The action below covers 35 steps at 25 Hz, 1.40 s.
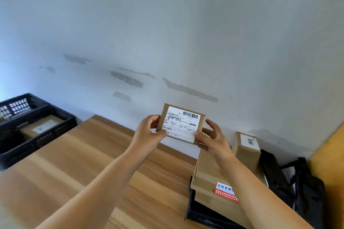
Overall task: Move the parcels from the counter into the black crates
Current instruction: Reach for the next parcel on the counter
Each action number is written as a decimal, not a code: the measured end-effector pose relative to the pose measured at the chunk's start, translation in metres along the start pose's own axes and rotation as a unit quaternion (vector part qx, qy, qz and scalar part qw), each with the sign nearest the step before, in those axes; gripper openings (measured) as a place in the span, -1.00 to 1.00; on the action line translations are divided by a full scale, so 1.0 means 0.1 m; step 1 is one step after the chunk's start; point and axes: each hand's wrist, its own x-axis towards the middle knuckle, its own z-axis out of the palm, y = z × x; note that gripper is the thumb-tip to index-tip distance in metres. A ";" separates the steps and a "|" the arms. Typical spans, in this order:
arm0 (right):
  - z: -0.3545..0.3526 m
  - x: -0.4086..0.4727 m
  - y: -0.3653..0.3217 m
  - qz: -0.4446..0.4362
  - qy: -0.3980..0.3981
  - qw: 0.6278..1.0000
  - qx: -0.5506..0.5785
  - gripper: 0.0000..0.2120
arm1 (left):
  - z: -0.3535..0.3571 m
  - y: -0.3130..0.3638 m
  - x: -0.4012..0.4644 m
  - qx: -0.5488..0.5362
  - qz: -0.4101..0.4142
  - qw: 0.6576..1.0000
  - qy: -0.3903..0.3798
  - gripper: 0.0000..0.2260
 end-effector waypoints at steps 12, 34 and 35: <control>1.89 -0.06 0.41 0.004 -0.191 0.980 -0.053 -0.25 | -1.68 -0.84 -0.61 0.018 -0.095 0.984 0.150 -0.64; 6.71 -0.19 0.59 0.007 -0.364 0.927 -0.093 -0.28 | -6.08 -2.28 -0.86 0.046 -0.137 0.952 0.270 -0.69; 6.84 -0.11 0.60 0.005 -0.372 0.923 -0.097 -0.26 | -6.19 -2.32 -0.80 0.048 -0.139 0.950 0.274 -0.70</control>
